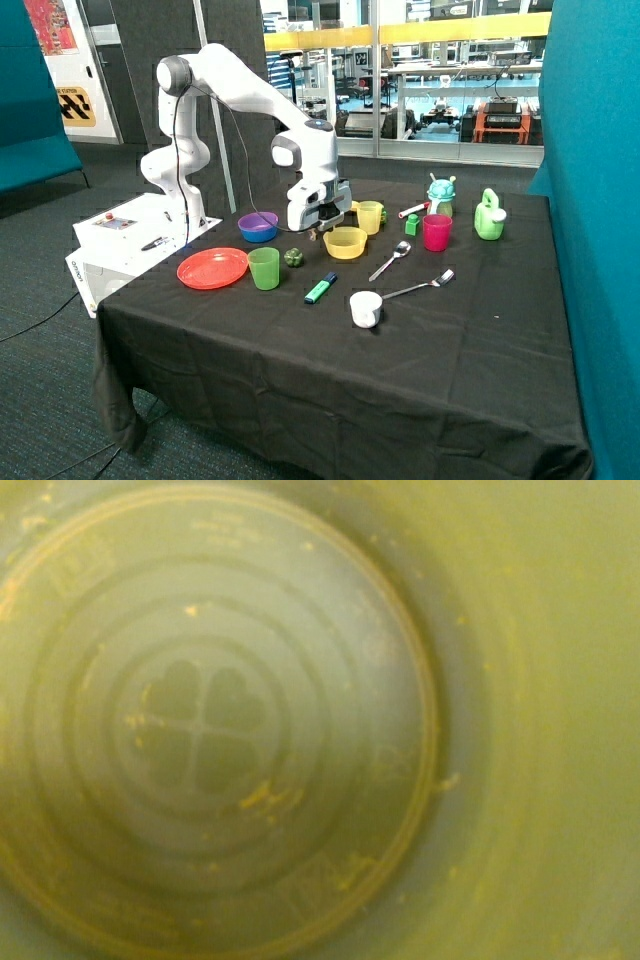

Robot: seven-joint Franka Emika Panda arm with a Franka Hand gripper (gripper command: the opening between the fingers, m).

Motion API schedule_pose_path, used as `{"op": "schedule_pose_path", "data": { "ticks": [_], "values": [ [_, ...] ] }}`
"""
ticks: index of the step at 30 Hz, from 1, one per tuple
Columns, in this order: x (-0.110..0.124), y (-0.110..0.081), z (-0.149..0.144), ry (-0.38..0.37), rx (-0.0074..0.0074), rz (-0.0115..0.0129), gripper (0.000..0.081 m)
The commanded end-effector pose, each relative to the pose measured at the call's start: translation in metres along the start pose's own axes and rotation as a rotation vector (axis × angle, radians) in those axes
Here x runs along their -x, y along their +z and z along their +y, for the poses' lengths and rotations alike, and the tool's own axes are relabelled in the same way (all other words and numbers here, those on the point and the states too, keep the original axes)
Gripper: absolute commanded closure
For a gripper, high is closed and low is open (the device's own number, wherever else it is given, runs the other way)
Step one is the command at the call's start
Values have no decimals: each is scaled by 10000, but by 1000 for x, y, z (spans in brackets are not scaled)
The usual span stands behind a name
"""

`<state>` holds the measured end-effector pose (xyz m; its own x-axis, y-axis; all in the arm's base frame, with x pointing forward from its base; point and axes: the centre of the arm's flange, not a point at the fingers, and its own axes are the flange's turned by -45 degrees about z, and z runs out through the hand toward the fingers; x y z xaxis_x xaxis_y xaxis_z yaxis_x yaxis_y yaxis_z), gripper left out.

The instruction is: Stack the bowls

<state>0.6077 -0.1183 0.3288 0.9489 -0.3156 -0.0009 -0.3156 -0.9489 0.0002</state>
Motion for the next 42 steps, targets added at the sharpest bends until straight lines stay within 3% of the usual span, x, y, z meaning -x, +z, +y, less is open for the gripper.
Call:
{"op": "schedule_pose_path", "data": {
  "ticks": [1,27,34,36,39,42],
  "values": [
    [-2,9,-6,-102,-2,9,318],
    [-5,35,-19,-410,-1,9,329],
    [-3,38,-19,-401,-1,9,365],
    [-3,38,-19,-364,-1,9,466],
    [-2,38,-19,-308,-1,9,707],
    [0,37,-18,-199,-1,9,795]
  ]
}}
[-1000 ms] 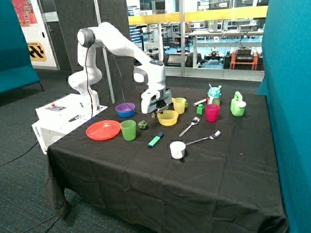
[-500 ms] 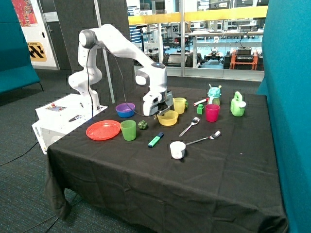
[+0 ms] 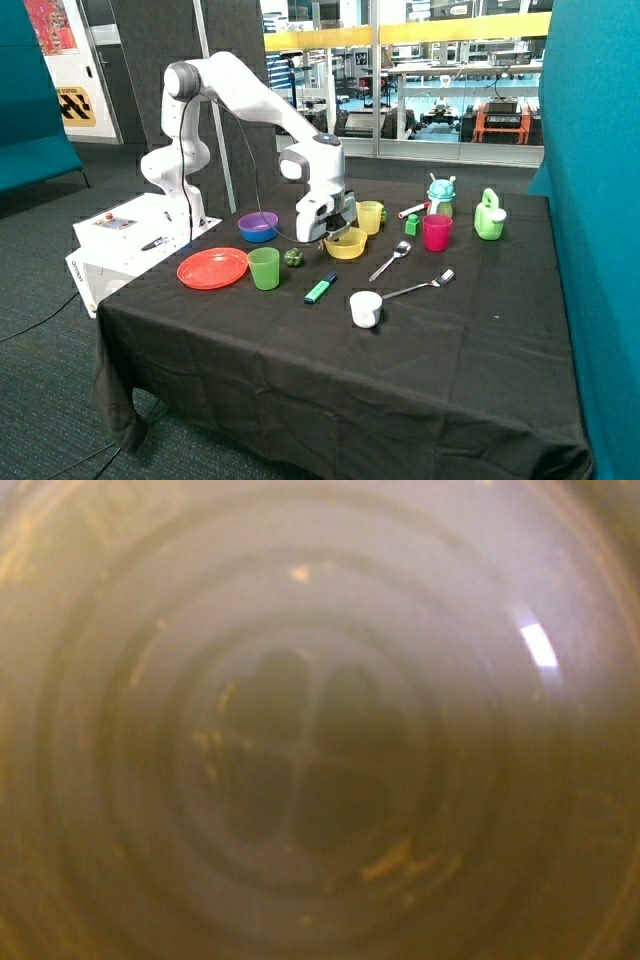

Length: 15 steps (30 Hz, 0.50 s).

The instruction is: Stack the bowls

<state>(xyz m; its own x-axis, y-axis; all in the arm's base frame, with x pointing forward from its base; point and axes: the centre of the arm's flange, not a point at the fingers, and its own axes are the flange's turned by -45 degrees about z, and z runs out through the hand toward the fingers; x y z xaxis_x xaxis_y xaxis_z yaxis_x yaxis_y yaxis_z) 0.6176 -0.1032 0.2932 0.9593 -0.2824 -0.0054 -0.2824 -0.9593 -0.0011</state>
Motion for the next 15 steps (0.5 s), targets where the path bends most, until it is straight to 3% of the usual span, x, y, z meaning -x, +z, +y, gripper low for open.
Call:
{"op": "schedule_pose_path", "data": {
  "ticks": [1,15],
  "values": [
    [5,1,1,190,11,54,802],
    [13,3,5,80,11,54,808]
  ]
}}
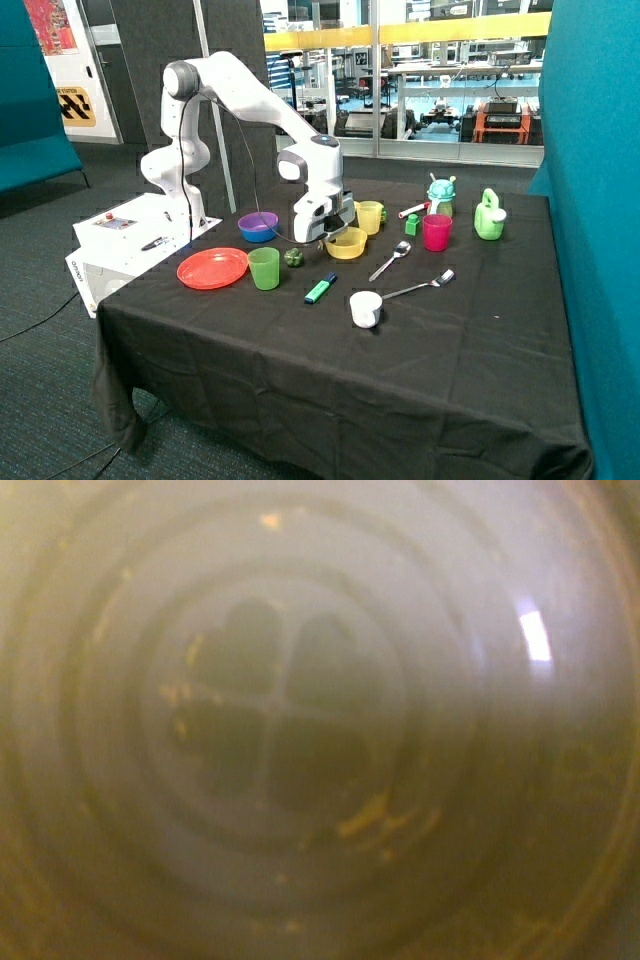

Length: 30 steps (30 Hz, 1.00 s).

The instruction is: Stack the bowls

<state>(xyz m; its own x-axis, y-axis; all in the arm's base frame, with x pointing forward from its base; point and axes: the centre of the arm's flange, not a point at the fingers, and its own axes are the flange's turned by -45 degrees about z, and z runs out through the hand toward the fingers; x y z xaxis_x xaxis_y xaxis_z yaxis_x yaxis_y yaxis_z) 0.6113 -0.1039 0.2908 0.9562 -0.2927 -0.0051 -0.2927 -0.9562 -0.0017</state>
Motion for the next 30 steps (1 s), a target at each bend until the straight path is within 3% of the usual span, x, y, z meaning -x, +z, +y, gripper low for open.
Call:
{"op": "schedule_pose_path", "data": {
  "ticks": [1,22,30],
  "values": [
    [8,1,2,-30,17,51,808],
    [12,-3,1,-328,18,50,808],
    [19,-17,3,-561,18,50,808]
  ]
}}
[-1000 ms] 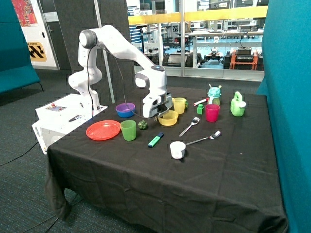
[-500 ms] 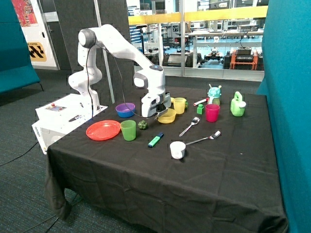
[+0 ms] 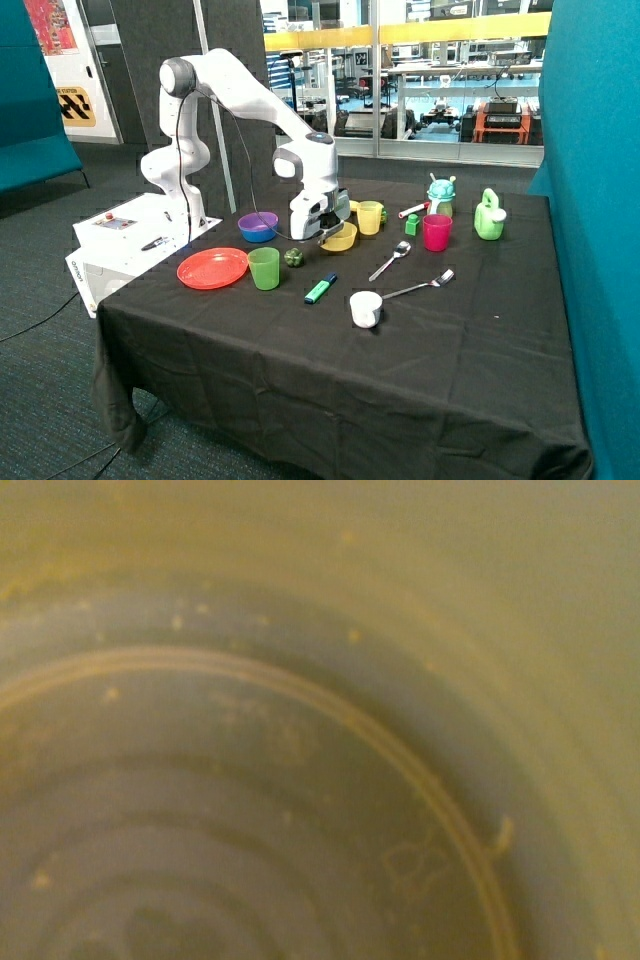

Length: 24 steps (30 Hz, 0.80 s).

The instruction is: Stack the bowls

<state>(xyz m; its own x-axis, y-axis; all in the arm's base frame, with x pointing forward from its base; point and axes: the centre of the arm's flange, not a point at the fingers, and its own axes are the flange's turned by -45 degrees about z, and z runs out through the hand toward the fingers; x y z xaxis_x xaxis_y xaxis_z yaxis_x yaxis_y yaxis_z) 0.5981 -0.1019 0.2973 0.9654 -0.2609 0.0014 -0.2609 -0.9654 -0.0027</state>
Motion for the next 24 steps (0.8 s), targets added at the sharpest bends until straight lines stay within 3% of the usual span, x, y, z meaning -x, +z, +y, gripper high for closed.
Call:
{"op": "schedule_pose_path", "data": {
  "ticks": [1,24],
  "values": [
    [7,-14,2,-213,27,-14,808],
    [28,-75,11,-1059,26,-15,808]
  ]
}}
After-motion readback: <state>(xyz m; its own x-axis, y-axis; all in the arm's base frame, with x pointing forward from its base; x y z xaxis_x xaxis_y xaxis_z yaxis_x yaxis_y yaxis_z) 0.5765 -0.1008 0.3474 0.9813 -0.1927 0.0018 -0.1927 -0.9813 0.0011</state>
